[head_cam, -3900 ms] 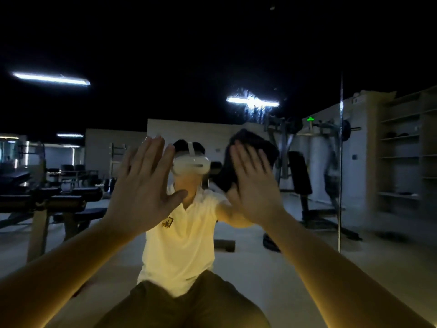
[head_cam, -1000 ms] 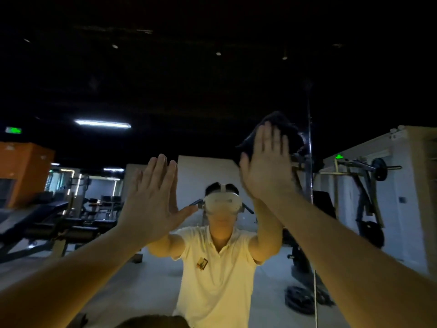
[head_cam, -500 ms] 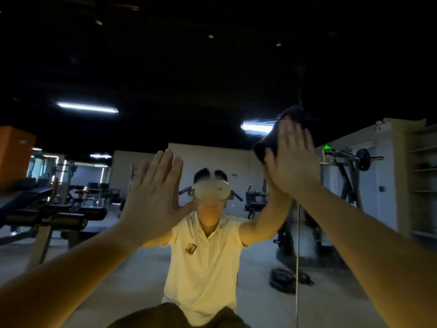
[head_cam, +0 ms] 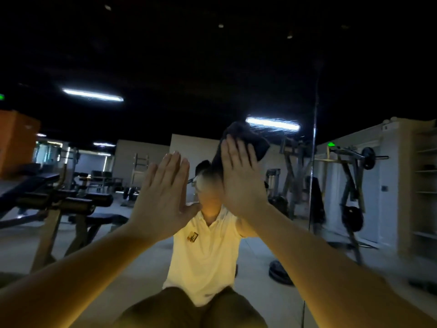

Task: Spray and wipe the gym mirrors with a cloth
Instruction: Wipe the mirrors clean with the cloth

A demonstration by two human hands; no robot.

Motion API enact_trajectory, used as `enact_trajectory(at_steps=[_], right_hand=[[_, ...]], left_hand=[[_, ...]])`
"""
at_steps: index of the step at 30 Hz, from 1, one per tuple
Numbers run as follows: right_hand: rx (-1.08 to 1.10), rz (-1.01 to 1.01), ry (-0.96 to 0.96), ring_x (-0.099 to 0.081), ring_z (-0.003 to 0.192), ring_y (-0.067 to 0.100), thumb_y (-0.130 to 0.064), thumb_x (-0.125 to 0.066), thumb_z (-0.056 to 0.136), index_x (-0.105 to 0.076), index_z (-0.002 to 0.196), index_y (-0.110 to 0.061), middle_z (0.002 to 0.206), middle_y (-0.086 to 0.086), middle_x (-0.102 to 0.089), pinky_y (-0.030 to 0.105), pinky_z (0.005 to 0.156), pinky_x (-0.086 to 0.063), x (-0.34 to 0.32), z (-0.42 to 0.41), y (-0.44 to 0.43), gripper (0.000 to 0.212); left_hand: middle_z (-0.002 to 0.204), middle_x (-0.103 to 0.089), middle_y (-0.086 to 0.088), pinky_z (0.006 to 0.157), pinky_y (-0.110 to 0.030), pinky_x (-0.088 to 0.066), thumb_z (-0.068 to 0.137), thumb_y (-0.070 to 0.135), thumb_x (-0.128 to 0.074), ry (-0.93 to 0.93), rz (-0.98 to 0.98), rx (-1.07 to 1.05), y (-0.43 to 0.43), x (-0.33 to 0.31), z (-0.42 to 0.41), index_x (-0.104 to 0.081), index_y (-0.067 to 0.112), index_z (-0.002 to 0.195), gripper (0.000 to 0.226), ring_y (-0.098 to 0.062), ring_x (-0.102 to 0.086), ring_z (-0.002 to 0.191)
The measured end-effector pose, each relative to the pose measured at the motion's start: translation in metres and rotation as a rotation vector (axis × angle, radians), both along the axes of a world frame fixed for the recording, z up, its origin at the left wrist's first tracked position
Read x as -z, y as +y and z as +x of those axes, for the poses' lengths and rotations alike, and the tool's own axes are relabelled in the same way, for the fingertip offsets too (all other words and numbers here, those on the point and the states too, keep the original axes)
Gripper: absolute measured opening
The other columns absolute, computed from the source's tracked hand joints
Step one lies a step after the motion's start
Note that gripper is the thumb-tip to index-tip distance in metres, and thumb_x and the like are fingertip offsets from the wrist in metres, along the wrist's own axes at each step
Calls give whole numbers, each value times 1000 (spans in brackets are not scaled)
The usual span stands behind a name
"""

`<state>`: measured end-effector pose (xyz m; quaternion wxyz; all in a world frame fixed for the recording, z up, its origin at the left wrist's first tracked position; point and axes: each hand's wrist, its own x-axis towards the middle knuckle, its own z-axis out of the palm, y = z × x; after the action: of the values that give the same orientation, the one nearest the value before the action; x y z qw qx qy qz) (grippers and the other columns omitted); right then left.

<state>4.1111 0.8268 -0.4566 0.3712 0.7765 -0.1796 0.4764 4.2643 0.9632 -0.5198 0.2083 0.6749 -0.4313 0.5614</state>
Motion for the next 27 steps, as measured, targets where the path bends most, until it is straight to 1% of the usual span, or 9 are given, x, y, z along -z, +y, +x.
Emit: enact_trajectory(at_steps=[3, 5, 8, 13, 18, 20, 23, 25, 27], right_hand=[[4, -138, 203, -16, 157, 33, -47, -30, 104, -17, 163, -3, 170, 16, -20, 49, 129, -3, 17, -2, 2, 75], [22, -140, 216, -19, 156, 32, -48, -30, 104, -19, 163, -3, 169, 16, -22, 49, 129, -5, 22, -17, -10, 75], [97, -36, 52, -21, 156, 32, -48, -30, 102, -17, 163, -3, 169, 17, -21, 49, 129, -6, 14, -54, -41, 76], [245, 170, -199, -15, 157, 36, -43, -19, 102, -11, 162, 1, 169, 22, -15, 53, 128, -11, -12, -116, -90, 75], [117, 246, -355, -15, 156, 39, -43, -19, 102, -10, 161, 4, 168, 26, -15, 54, 128, -12, -4, -72, -64, 77], [38, 211, -296, -10, 158, 36, -46, -19, 103, -8, 162, 1, 170, 22, -11, 53, 129, -9, 12, -45, -43, 76], [-55, 93, -58, -9, 158, 34, -46, -25, 104, -9, 163, -2, 171, 19, -11, 52, 129, -5, 43, -16, -17, 75], [-49, 1, 102, -10, 158, 33, -46, -29, 104, -10, 164, -3, 171, 17, -12, 51, 129, -3, 60, -17, -17, 76], [-21, -68, 195, -14, 158, 33, -47, -32, 104, -15, 163, -4, 170, 16, -17, 50, 129, -4, 64, -35, -30, 75]], left_hand=[[168, -24, -27, 122, -64, -29, 94, 70, -39, -1, 27, 2, -1, 10, 1, -30, -1, 160, 98, -41, -24, 157], [170, -21, -25, 125, -61, -23, 97, 72, -35, -23, 15, 20, -9, 15, -1, -27, 0, 162, 98, -40, -20, 158], [173, -10, -22, 129, -57, -11, 96, 83, -27, -1, 9, 31, -26, 21, -9, -18, 2, 165, 107, -36, -6, 161], [173, -7, -23, 129, -58, -7, 89, 89, -33, 43, -50, 57, -41, 26, -14, -15, 1, 165, 118, -37, 0, 162], [173, -2, -23, 129, -59, -7, 88, 93, -20, 43, -38, 46, -39, 27, -14, -14, 1, 165, 121, -36, 3, 162], [173, -5, -24, 129, -58, -6, 89, 92, -21, 28, -57, 60, -37, 25, -15, -16, -1, 164, 120, -37, -2, 161], [168, -20, -31, 128, -59, -12, 93, 80, -40, -82, -137, 150, -32, 30, -15, -27, -6, 160, 109, -45, -18, 158], [166, -24, -32, 126, -65, -17, 96, 68, -49, -198, -164, 193, -29, 42, -15, -35, -8, 156, 98, -47, -24, 156], [167, -25, -30, 126, -63, -16, 97, 62, -52, -228, -154, 205, -28, 54, -15, -39, -6, 155, 90, -45, -24, 156]])
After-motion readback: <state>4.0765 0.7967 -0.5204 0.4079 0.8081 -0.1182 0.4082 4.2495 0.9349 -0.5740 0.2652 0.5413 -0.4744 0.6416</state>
